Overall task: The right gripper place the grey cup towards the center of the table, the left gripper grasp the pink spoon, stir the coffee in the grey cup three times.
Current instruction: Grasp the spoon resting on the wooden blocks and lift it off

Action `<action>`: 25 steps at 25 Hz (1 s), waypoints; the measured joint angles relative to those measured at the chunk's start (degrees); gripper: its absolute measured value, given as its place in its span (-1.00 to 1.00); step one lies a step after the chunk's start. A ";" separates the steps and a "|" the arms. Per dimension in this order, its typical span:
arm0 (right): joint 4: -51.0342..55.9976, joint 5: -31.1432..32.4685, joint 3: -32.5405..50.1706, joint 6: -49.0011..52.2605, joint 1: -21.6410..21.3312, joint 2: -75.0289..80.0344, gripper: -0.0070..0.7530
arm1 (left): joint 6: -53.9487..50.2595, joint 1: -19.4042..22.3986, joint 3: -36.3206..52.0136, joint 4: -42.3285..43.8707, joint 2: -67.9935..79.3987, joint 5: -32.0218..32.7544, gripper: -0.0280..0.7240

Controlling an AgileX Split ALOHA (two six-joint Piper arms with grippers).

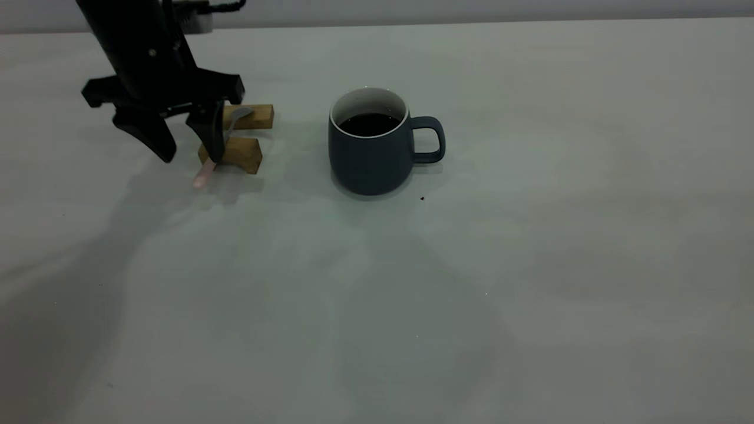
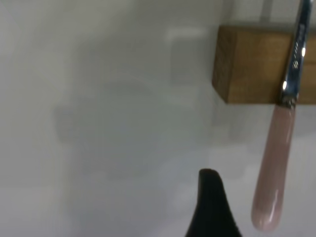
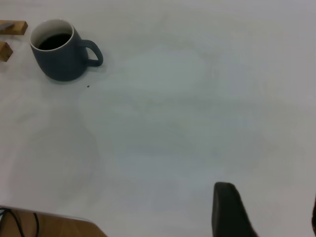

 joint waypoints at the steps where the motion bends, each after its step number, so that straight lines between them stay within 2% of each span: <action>1: 0.00 0.00 0.00 0.00 0.00 0.00 0.17 | -0.03 0.00 -0.30 0.00 0.65 -0.01 0.64; 8: 0.00 0.00 0.00 0.00 0.00 0.00 0.17 | -0.25 0.00 -0.82 -0.26 4.03 -1.18 0.62; 10: 0.00 0.00 0.00 0.00 0.00 0.00 0.17 | -0.31 0.00 -0.82 -0.26 4.14 -1.41 0.52; 12: 0.00 0.00 0.00 0.00 0.00 0.00 0.17 | -0.31 0.00 -0.92 -0.30 4.14 -1.50 0.33; 17: 0.00 0.00 0.00 0.00 0.00 0.00 0.17 | -1.94 0.00 -0.92 -0.30 4.14 -1.76 -0.53; 20: 0.00 0.00 0.00 0.00 0.00 0.00 0.17 | -2.92 0.00 -1.06 -0.97 3.89 -1.36 -0.51; 25: 0.00 0.00 0.00 0.00 0.00 0.00 0.17 | -3.32 0.00 -3.30 -8.58 -0.71 5.19 -0.52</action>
